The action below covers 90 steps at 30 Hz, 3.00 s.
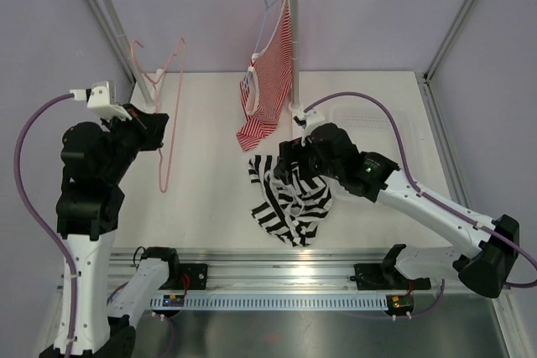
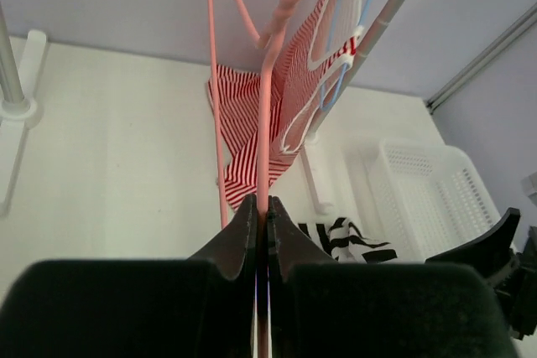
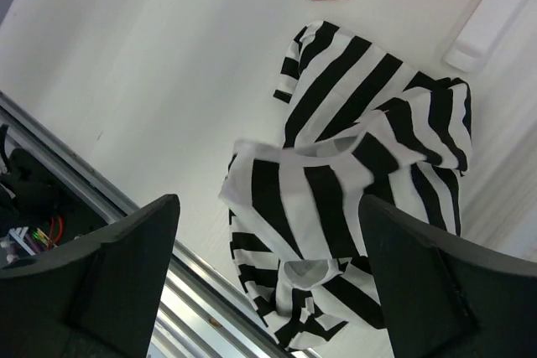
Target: Remove the tank top from the hanger
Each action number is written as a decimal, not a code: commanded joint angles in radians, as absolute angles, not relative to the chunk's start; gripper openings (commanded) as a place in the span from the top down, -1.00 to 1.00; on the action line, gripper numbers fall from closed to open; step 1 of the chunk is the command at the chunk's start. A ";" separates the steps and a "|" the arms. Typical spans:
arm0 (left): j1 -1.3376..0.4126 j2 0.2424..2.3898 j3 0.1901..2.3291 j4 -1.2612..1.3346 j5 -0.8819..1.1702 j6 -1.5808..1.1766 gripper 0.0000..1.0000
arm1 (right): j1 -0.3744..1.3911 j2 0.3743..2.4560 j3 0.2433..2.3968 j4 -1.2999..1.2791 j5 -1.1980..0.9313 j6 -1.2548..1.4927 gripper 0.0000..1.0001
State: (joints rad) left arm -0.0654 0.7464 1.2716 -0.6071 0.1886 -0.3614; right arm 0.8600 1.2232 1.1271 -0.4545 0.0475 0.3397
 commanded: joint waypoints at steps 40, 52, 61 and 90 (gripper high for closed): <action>-0.077 1.815 2.173 -0.568 0.190 -0.242 0.78 | 0.857 0.933 0.971 -0.486 0.100 0.337 -0.99; -0.080 1.502 1.902 -0.609 0.077 -0.316 -0.98 | 0.857 1.212 1.078 -0.457 0.152 0.296 -0.99; -0.081 0.947 1.418 -0.712 -0.143 -0.387 -0.98 | 0.856 1.474 1.072 -0.456 0.221 0.256 -0.99; -0.080 0.377 0.842 -0.643 -0.163 -0.307 -0.98 | 0.885 1.338 1.258 -0.580 0.362 0.233 1.00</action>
State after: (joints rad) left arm -0.0795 0.3813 0.8165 -0.6811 -0.1154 -0.3103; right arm 0.8783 1.4158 1.1645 -0.4843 0.1989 0.2584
